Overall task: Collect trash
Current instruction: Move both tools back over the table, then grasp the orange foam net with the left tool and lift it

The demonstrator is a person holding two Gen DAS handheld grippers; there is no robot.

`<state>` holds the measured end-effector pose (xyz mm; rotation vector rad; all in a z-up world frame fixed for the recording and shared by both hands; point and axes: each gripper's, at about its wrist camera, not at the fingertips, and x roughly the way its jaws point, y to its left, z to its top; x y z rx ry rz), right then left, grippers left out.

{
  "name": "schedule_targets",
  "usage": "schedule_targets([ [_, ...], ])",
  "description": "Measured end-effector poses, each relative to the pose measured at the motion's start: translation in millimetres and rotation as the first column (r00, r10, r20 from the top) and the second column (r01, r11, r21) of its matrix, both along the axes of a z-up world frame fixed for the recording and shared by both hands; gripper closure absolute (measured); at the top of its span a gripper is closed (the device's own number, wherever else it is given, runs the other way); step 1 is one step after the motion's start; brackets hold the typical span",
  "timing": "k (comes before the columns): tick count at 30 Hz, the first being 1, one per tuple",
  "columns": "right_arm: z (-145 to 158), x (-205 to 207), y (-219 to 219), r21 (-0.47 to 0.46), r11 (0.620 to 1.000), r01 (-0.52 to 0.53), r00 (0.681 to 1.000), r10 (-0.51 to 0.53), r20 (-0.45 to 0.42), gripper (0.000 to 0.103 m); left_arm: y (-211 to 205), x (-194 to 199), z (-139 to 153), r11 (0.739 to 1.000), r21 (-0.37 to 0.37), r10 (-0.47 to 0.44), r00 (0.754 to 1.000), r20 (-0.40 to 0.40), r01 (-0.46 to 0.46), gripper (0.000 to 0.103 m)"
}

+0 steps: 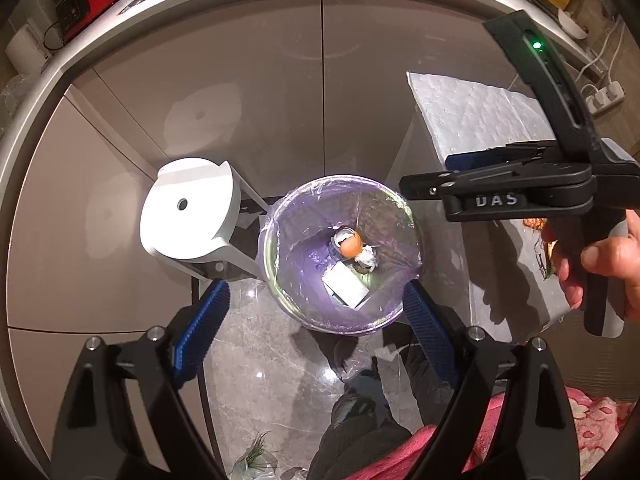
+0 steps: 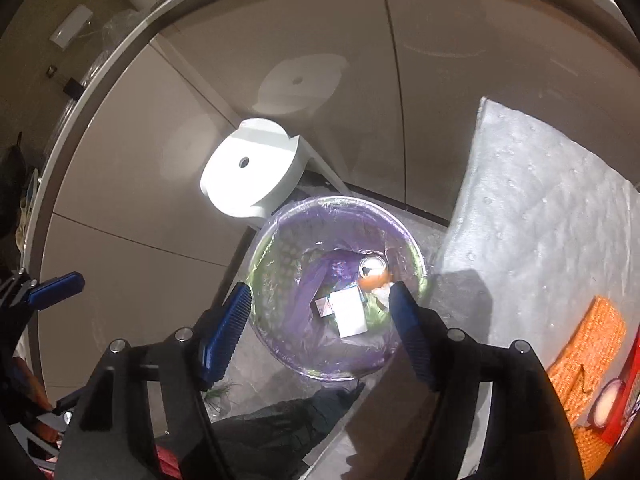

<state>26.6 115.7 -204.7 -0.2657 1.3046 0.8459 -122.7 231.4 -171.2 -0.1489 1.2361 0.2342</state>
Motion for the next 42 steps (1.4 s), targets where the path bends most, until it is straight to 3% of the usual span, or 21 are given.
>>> schedule_targets([
  [6, 49.3, 16.5, -89.6, 0.048, 0.981, 0.187, 0.978, -0.190, 0.082, 0.019, -26.0, 19.0, 3.7, 0.998, -0.008, -0.065, 0.998, 0.007, 0.065, 0.019],
  [11, 67.5, 22.4, -186.6, 0.000, 0.929, 0.371, 0.911, -0.364, 0.197, 0.014, -61.4, 45.2, 4.5, 0.989, -0.067, -0.135, 0.991, 0.020, 0.136, 0.019],
  [18, 50.1, 39.3, -305.7, -0.057, 0.826, 0.561, 0.818, -0.541, 0.197, 0.014, -122.7, 84.6, 4.8, 0.965, -0.114, -0.235, 0.972, 0.026, 0.236, 0.019],
  [25, 25.5, 51.2, -377.5, -0.090, 0.761, 0.642, 0.763, -0.624, 0.169, 0.014, -166.1, 112.8, -5.7, 0.954, -0.144, -0.265, 0.964, -0.001, 0.263, 0.019],
  [31, 18.5, 53.8, -409.3, -0.078, 0.757, 0.648, 0.760, -0.637, 0.130, 0.014, -203.3, 135.0, -29.9, 0.940, -0.164, -0.309, 0.950, -0.047, 0.298, 0.019],
  [34, 13.8, 54.5, -416.2, -0.083, 0.766, 0.638, 0.769, -0.627, 0.123, 0.014, -219.1, 149.5, -43.3, 0.937, -0.130, -0.337, 0.938, -0.081, 0.325, 0.019],
  [42, 6.0, 54.4, -431.9, -0.091, 0.775, 0.625, 0.780, -0.619, 0.093, 0.014, -240.0, 216.1, -74.6, 0.948, -0.093, -0.318, 0.931, -0.181, 0.305, 0.019],
])
